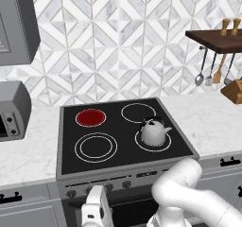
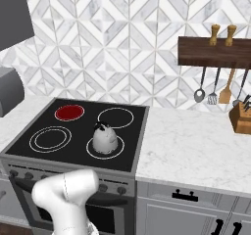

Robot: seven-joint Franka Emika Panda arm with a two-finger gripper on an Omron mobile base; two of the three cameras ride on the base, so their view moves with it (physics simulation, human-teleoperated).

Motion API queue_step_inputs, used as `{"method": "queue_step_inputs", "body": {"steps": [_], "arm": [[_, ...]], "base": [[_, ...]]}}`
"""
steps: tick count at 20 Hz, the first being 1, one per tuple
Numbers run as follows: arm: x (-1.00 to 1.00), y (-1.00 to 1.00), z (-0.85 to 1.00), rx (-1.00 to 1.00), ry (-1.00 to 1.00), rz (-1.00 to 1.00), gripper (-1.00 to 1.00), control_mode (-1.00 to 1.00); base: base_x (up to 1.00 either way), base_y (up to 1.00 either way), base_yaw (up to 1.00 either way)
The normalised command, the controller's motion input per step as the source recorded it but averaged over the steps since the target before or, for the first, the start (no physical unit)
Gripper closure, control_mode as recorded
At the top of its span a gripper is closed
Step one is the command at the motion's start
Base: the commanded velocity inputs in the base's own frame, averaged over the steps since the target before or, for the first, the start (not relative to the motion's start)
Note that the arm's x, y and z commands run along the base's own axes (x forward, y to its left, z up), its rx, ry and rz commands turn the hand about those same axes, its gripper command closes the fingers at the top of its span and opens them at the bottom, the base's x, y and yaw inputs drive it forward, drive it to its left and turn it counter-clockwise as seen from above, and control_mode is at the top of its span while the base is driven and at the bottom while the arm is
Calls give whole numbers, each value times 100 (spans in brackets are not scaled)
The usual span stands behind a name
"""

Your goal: Turn off the rear left burner of the stove.

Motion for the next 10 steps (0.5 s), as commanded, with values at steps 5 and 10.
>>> {"method": "queue_step_inputs", "body": {"steps": [5,10], "arm": [[38,9,-58,-10,-15,15,-100,-100],[45,55,-42,-3,-1,4,-100,-100]], "base": [[0,0,0],[0,0,0]]}}
